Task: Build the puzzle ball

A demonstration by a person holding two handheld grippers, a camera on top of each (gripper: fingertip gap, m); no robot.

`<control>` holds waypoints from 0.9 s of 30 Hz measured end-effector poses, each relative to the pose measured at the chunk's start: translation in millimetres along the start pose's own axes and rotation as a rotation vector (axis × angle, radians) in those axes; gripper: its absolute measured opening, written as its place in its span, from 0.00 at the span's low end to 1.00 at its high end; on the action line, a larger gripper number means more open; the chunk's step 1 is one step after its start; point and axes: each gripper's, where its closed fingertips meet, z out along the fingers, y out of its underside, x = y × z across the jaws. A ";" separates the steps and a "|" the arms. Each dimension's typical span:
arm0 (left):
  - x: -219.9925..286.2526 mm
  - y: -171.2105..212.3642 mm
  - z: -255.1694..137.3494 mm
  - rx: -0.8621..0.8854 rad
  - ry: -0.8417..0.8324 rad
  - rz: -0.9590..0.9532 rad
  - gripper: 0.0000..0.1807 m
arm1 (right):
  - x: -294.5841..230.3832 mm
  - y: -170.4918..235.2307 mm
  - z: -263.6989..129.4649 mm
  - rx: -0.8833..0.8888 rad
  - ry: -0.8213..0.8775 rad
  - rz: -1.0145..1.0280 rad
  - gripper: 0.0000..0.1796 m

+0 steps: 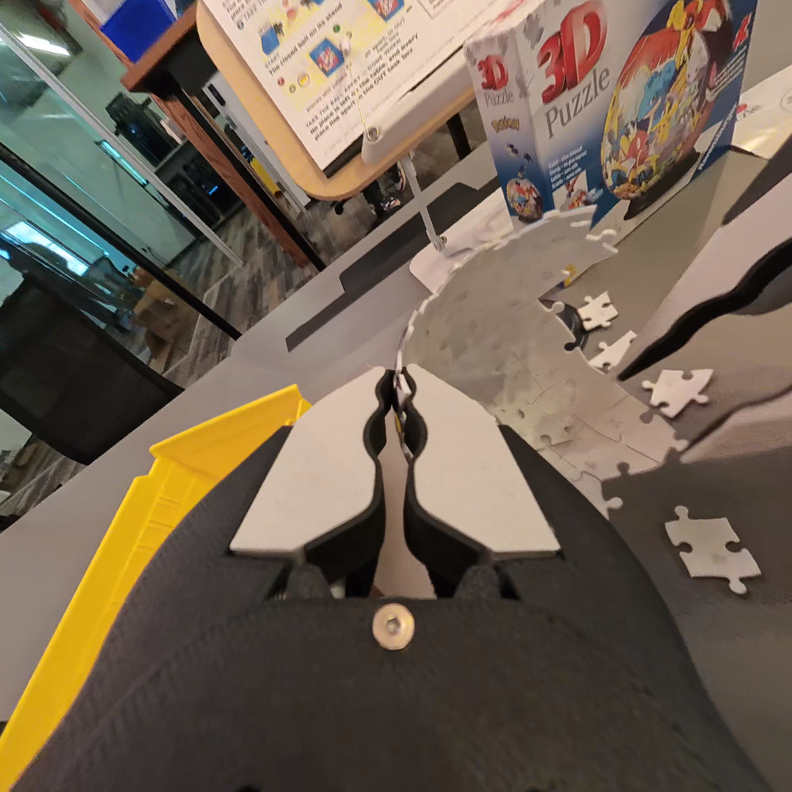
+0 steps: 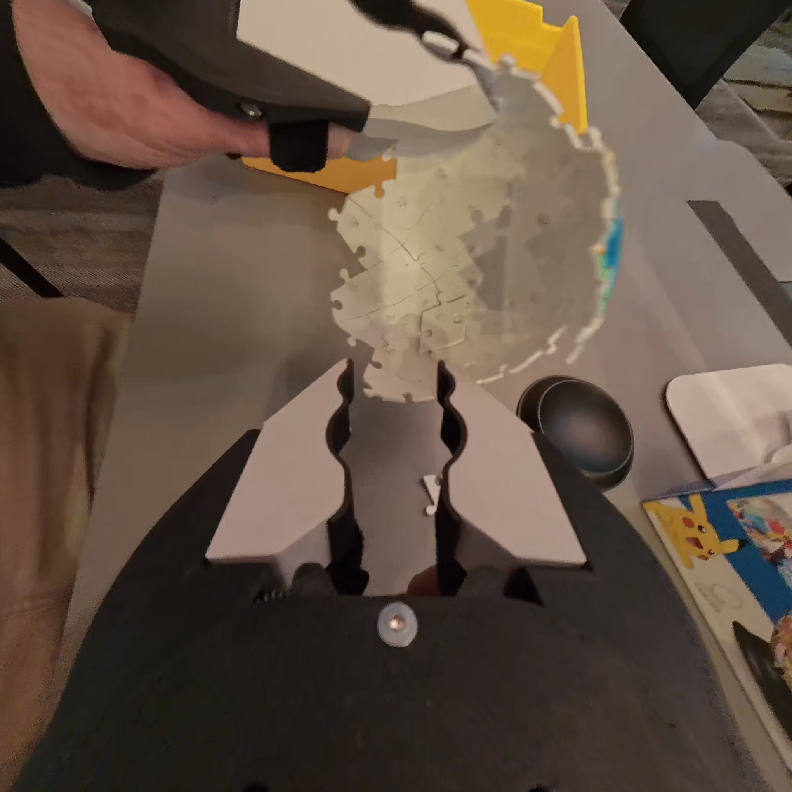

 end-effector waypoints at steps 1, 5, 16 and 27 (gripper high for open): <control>-0.1 -2.9 0.0 0.015 -0.006 0.001 0.02 | -1.4 -0.4 3.7 -0.009 0.013 -0.029 0.24; -0.7 -10.4 0.4 0.053 -0.024 0.009 0.02 | -6.6 -4.6 13.1 -0.023 0.039 -0.087 0.31; 5.2 -29.4 -1.0 0.130 -0.049 0.066 0.02 | 11.0 1.3 29.8 -0.111 0.194 -0.209 0.45; 7.0 -33.4 -0.1 0.148 -0.062 0.076 0.02 | 7.5 6.9 34.2 -0.144 0.159 -0.195 0.41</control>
